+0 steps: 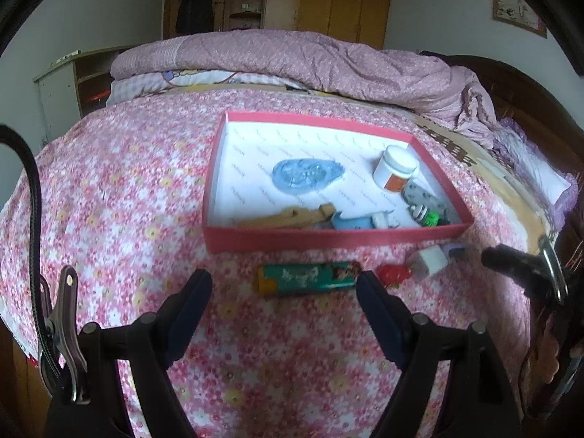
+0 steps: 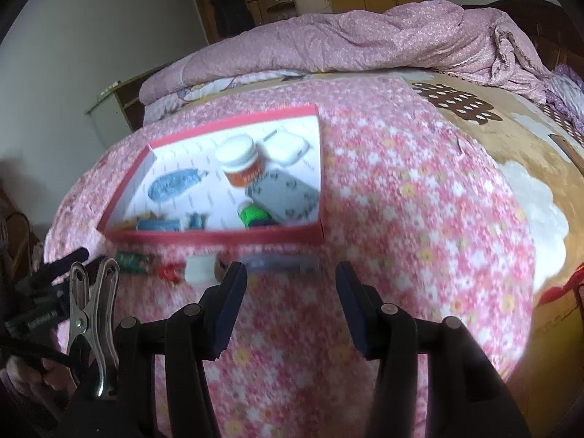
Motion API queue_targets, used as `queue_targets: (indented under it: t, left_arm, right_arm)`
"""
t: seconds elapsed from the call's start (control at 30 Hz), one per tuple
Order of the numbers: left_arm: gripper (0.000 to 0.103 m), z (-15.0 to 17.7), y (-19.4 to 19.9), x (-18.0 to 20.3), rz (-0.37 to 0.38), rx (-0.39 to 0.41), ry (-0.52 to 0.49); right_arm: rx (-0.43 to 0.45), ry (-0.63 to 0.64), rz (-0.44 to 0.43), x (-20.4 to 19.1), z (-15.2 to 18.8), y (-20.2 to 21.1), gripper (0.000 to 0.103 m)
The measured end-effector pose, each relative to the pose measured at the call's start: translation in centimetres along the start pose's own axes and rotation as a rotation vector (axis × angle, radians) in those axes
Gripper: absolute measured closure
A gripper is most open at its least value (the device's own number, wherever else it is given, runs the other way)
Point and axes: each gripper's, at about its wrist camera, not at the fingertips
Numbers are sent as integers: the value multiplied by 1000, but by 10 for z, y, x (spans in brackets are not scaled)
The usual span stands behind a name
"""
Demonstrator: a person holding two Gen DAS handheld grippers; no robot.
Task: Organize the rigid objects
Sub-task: 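Withdraw both open grippers from the tray, then grasp the green lighter with left while right grasps the white plug charger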
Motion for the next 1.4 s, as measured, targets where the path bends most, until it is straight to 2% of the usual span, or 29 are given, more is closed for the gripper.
queue_targets:
  t: [0.27,0.37,0.43,0.53,0.6,0.87,1.07,1.17,1.23,1.3,1.4]
  left_arm:
    - [18,10,-15,-1,4,-29,28]
    - [15,15,-29,-1,2,-68,49]
    - [13,14,-29,0,-2,-40,58]
    - [12,13,-32,4,46,-43,74]
    - [9,14,-33,8,41,-37,58]
    - [5,19,-45,27,-31,-30,-62]
    - [4,18,-53,32,-62,-31,-91]
    - [5,17,-53,30,-54,-30,-80]
    - [9,16,-50,26,-49,-27,-69]
    - [18,17,-46,22,-49,-22,-73]
    - [18,20,-40,16,-34,-17,-73]
  right_arm:
    - [-18,30,-14,-9,21,2,51]
    - [-35,55,-22,-16,28,-2,51]
    - [-49,63,-23,-18,34,-5,51]
    - [-41,84,-19,-21,40,-5,51]
    - [-35,101,-21,-23,42,-5,47]
    - [-5,133,-34,-29,48,-5,36]
    - [6,141,-49,-31,51,-4,30]
    - [8,156,-46,-34,52,-5,28]
    - [7,164,-43,-35,52,-6,27]
    - [7,166,-41,-35,52,-6,27]
    - [6,172,-35,-35,53,-6,27]
Point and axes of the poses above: each gripper's, at about its wrist camera, not at the fingertips, and y roughly against the way its jaws point, x to its right, z to its underside, and after that the axes turned 15 degrees about x, right-handed
